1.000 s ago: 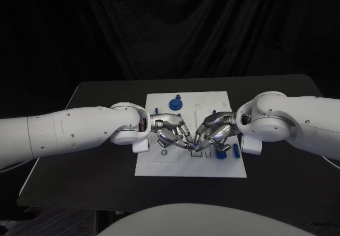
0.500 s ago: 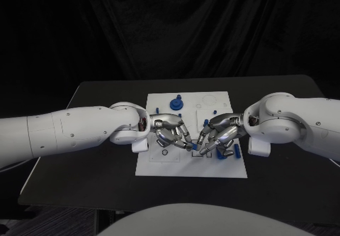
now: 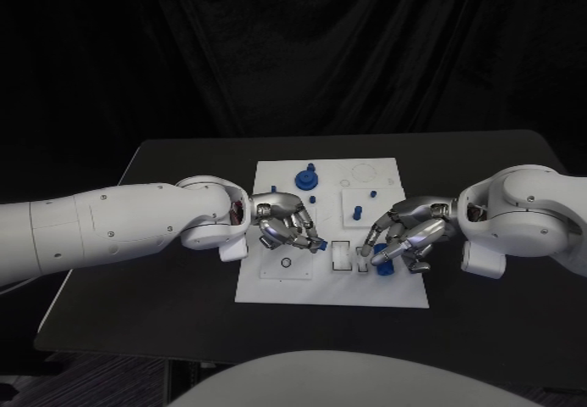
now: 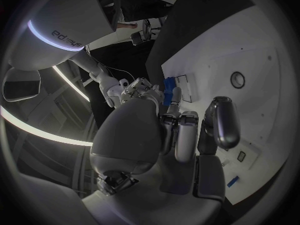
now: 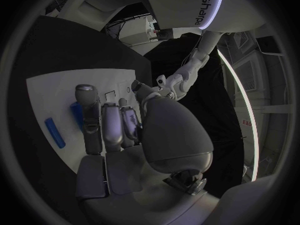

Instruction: Assemble the parts on the task board

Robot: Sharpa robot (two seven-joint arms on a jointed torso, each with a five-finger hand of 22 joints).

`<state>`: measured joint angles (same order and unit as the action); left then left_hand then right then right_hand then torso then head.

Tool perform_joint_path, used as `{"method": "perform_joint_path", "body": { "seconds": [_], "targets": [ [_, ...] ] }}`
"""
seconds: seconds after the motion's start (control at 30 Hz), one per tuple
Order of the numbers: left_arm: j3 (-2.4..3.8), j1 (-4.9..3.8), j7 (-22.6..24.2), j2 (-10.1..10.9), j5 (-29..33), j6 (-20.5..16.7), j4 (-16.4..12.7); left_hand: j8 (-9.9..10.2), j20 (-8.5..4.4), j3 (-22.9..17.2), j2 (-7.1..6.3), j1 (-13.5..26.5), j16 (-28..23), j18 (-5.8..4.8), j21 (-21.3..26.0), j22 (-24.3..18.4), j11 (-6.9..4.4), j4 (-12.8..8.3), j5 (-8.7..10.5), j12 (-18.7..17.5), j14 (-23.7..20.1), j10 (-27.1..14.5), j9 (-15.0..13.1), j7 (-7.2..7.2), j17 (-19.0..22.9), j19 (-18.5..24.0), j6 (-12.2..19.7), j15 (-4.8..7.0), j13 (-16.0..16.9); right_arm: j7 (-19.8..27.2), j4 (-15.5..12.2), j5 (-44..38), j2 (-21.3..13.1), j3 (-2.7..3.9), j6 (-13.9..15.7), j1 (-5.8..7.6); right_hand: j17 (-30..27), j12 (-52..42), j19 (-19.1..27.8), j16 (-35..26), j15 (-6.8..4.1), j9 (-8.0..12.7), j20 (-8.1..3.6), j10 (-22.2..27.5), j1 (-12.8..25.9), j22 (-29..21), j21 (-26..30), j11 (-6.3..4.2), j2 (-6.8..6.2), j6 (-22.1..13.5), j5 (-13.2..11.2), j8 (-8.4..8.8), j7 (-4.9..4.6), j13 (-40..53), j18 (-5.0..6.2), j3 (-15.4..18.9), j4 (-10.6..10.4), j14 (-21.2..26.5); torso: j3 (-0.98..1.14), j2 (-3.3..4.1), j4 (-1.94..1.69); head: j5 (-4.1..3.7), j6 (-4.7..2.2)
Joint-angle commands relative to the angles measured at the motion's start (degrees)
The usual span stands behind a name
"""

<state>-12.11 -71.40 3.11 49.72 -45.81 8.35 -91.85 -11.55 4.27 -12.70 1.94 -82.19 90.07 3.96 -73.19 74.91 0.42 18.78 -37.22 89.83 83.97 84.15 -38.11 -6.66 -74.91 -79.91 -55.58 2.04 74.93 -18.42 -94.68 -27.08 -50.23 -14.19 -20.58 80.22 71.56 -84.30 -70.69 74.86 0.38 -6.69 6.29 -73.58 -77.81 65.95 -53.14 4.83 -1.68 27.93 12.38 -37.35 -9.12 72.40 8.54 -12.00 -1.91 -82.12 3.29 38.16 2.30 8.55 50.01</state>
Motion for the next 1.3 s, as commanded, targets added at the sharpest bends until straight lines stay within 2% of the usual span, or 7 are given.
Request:
{"method": "perform_joint_path", "body": {
  "seconds": [0.03,0.3,0.57,0.83,0.93,1.2,1.3],
  "targets": [
    [0.05,-0.59,-7.0,1.1,0.4,-3.8,-0.9,-0.5,-0.55,-3.3,-0.02,1.4,-0.1,-0.02,-0.5,9.9,-0.43,-2.5,0.39,0.2,6.0,5.8,-0.2,2.46,-15.1,-0.5,-3.0,0.78,15.1,1.0,-0.8,-0.5,-1.2,0.04,3.5,0.33,-0.2,0.4,0.5,-0.4,0.17,-0.1,0.22,0.5,0.3,-0.2,0.5,0.02,0.47,-0.1,0.4,-0.52,-0.52,-0.2,0.33,0.5,-0.1,0.5,0.03,-0.01,0.02,0.14,-0.01],
    [0.05,-5.19,-19.6,1.1,0.4,-1.6,-0.3,-1.0,-1.19,-3.7,-0.69,2.4,-0.1,-0.09,-0.9,10.0,-1.08,-2.6,1.45,0.2,6.0,5.8,-0.8,3.12,-15.1,-1.2,-4.2,1.45,15.1,3.1,-2.3,-4.2,-3.6,0.03,8.3,0.86,-0.4,0.3,0.5,-0.4,0.29,-0.1,0.37,0.6,0.8,-0.2,0.6,0.13,0.97,0.1,0.6,-1.22,-0.58,-0.3,0.34,1.2,-0.9,0.7,0.11,-0.18,0.04,0.10,-0.01],
    [0.04,-9.08,-28.2,-0.6,0.4,-0.3,1.9,-1.0,-1.60,-4.5,-1.51,2.3,-0.1,0.06,0.0,9.6,-1.43,-3.2,2.93,0.2,6.0,5.8,-1.1,3.41,-15.1,-1.1,-4.3,1.82,15.1,4.3,-2.3,-6.9,-3.8,0.03,10.8,1.01,-0.5,0.2,0.2,-0.2,0.22,0.0,0.37,0.4,1.0,0.0,0.3,0.03,1.65,1.0,1.3,-2.02,-0.46,-0.4,0.30,1.7,-1.7,0.6,0.81,-0.70,0.49,-0.29,-0.01],
    [0.04,-10.13,-33.3,-2.7,0.4,1.9,6.3,-1.0,-1.76,-5.3,-1.88,2.6,-0.1,0.08,0.5,9.5,-1.49,-3.3,5.99,0.2,6.0,5.8,-1.6,3.43,-15.1,-1.2,-4.4,1.93,15.1,4.3,-1.6,-7.4,-3.4,0.01,10.7,0.84,-0.8,0.2,0.2,-0.3,0.19,0.1,0.34,0.6,1.0,-0.2,0.6,-0.01,2.28,1.2,2.0,-2.27,-0.44,-0.7,0.36,1.7,-2.3,0.7,1.53,-1.25,0.94,-0.17,-0.01],
    [0.04,-10.19,-35.6,-3.5,0.4,2.5,7.9,-1.2,-1.88,-5.8,-1.56,3.7,-0.1,0.01,0.3,9.6,-1.66,-3.0,9.26,0.2,6.0,5.8,-2.0,3.63,-15.1,-1.5,-4.6,2.08,15.1,4.3,-1.4,-7.4,-3.4,0.01,10.6,0.72,-0.8,0.2,0.2,-0.4,0.18,0.1,0.33,0.7,0.9,-0.3,0.6,-0.03,2.46,1.4,2.1,-2.38,-0.41,-0.8,0.37,1.8,-2.5,0.7,1.48,-1.22,0.95,0.03,-0.01],
    [0.04,-10.13,-38.4,-6.2,0.4,1.2,10.4,-1.3,-2.02,-6.6,-1.57,4.0,-0.1,0.09,0.7,9.5,-1.84,-3.6,9.66,0.2,6.0,5.8,-2.2,3.82,-15.1,-1.5,-4.8,2.25,15.1,4.3,-0.8,-7.4,-3.3,0.01,10.1,0.37,-1.0,0.3,0.3,-0.5,0.15,0.2,0.32,0.9,0.8,-0.4,0.9,-0.07,2.73,1.7,2.4,-2.57,-0.37,-1.0,0.41,1.8,-2.7,0.8,1.77,-1.28,1.20,0.97,-0.01],
    [0.03,-10.07,-38.7,-7.1,0.4,0.7,10.9,-1.2,-2.11,-7.2,-1.63,4.2,-0.1,0.16,1.1,9.4,-1.88,-4.1,9.65,0.2,6.0,5.8,-2.3,3.82,-15.1,-1.4,-4.7,2.32,15.1,4.3,-0.8,-7.5,-3.3,0.01,10.0,0.30,-1.1,0.3,0.4,-0.5,0.14,0.2,0.31,1.0,0.8,-0.5,1.0,-0.08,2.86,1.8,2.5,-2.61,-0.35,-1.2,0.43,1.8,-2.8,0.9,1.65,-1.19,1.19,1.05,-0.01]
  ]
}}
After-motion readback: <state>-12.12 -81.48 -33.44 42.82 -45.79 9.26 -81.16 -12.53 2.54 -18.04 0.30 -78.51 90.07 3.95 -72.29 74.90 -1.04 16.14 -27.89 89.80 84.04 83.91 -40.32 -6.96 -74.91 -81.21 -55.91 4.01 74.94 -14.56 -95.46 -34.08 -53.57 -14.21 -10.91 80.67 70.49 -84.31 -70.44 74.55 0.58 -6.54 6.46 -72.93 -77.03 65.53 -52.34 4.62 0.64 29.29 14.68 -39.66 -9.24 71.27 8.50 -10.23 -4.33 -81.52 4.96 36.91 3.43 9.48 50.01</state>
